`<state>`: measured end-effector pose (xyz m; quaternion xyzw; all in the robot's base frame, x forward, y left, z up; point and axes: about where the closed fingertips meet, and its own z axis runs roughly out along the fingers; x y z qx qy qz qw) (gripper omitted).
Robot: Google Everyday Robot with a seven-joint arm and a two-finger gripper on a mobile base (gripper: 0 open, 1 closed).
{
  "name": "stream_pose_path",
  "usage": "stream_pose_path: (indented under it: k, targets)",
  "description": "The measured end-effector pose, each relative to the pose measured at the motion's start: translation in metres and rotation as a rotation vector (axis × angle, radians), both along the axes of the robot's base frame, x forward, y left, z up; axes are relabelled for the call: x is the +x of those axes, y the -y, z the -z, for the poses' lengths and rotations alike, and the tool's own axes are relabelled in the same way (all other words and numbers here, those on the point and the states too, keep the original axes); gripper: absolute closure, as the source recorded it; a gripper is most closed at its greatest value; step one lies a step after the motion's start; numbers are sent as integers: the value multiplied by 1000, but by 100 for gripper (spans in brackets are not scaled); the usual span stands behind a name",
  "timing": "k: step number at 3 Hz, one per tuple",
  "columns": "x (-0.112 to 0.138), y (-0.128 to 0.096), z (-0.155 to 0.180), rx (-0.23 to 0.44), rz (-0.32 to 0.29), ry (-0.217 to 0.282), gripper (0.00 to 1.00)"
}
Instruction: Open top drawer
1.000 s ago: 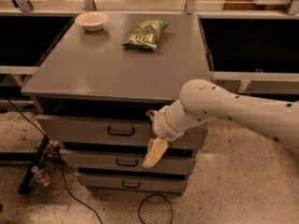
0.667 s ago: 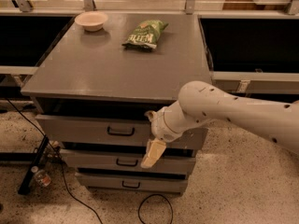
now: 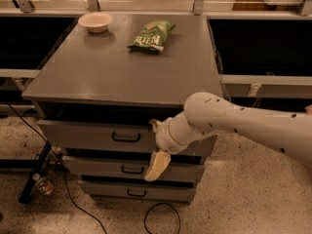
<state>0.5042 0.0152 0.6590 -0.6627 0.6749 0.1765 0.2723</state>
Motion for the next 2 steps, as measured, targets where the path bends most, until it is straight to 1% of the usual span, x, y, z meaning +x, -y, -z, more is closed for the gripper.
stream_pose_path:
  k: [1, 2]
  targets:
    - [-7, -4, 5, 4, -27, -7, 0]
    - [-19, -2, 7, 18, -57, -17, 0]
